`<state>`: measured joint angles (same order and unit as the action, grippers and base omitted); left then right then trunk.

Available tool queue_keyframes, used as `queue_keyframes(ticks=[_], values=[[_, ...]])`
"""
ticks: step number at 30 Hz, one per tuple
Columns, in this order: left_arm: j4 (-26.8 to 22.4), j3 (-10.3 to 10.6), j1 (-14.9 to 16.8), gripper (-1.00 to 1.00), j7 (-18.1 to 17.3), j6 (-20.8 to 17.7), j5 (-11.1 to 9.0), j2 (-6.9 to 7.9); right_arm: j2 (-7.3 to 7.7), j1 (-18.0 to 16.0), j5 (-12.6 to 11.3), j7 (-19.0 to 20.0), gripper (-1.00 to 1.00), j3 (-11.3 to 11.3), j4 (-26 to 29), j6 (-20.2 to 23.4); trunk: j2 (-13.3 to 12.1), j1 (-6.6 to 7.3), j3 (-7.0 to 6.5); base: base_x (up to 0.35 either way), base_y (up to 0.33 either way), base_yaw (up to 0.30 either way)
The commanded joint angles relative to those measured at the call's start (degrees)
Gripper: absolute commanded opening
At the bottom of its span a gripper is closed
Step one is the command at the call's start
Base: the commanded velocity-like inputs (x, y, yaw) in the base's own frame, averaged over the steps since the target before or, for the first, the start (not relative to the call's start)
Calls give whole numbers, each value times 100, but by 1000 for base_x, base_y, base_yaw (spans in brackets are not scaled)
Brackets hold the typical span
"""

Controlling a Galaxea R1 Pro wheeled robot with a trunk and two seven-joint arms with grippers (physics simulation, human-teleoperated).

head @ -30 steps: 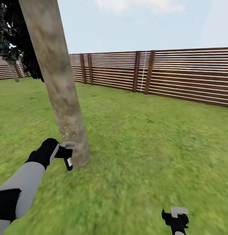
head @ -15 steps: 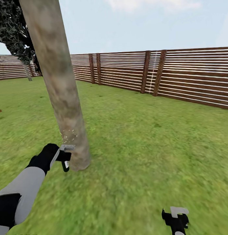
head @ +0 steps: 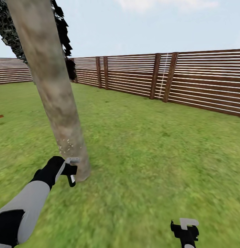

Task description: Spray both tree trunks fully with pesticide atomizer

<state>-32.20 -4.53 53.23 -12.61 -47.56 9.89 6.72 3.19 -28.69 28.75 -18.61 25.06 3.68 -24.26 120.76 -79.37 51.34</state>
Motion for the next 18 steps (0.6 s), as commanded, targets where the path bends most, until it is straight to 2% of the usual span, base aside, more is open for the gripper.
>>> queue_keyframes(ticks=[1,3,6,11,15,17,18], values=[[0,-134,3,-100,-49,-25,61,2,-1,-5,60,-20,100,43,-9,-18,2,0,5,94,-268,0],[26,-361,0,-100,-49,-25,70,32,-4,-5,60,-20,100,43,-8,-18,2,0,5,98,-269,14],[36,-496,-6,-100,-47,-26,92,59,-10,-5,60,-20,100,43,-8,-18,2,0,5,102,-269,156],[43,-529,-28,-100,54,-30,109,66,-12,-5,60,-20,100,43,-8,-18,2,0,5,136,-250,263],[47,-507,-31,-100,64,-42,104,53,-12,-5,60,-20,100,43,-8,-18,2,0,5,46,-62,273],[47,-474,-29,-100,65,-154,102,37,-12,-5,60,-20,100,43,-8,-18,2,0,5,7,-9,274],[35,-464,-20,-100,65,-413,110,18,-12,-5,60,-20,100,43,-8,-18,2,0,5,2,-3,274]])
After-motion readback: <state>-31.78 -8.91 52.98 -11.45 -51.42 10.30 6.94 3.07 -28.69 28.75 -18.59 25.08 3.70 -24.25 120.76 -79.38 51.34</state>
